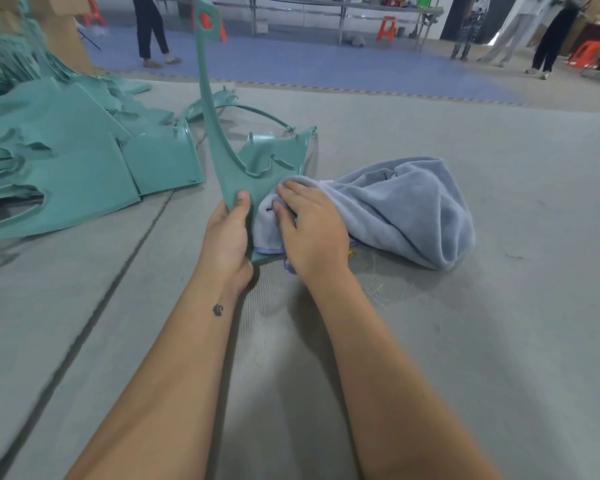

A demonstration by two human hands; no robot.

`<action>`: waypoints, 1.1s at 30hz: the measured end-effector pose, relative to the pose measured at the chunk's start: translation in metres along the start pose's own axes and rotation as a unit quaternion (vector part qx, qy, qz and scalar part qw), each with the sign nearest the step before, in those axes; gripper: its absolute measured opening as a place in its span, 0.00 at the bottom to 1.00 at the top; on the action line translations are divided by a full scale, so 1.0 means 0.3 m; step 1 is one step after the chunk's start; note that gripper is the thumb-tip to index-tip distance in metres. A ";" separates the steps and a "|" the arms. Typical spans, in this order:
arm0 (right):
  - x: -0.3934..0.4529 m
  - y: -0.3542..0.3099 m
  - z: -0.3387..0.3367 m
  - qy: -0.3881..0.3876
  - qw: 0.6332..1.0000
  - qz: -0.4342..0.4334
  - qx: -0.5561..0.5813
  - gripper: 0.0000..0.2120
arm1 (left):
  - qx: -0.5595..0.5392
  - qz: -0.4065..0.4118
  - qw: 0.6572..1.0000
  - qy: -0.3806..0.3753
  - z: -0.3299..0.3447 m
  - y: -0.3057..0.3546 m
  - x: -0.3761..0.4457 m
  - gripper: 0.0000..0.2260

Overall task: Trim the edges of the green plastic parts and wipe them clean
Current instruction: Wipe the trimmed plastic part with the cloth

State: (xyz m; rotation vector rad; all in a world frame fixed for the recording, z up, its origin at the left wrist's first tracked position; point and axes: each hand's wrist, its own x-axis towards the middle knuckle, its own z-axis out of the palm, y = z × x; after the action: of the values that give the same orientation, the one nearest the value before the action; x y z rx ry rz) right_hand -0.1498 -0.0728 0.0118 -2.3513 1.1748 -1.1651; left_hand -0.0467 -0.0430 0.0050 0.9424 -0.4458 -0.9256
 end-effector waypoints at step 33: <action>-0.010 -0.108 0.025 -0.104 0.990 -0.090 -0.044 0.11 | -0.066 -0.063 0.996 -0.004 -0.028 0.021 0.015 0.08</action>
State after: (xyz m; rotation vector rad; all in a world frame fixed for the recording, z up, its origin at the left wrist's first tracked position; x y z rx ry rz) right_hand -0.1273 -0.0507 0.0228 -2.6159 0.9792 -0.9075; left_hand -0.0354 -0.0411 0.0056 0.8537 -0.3303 -1.0614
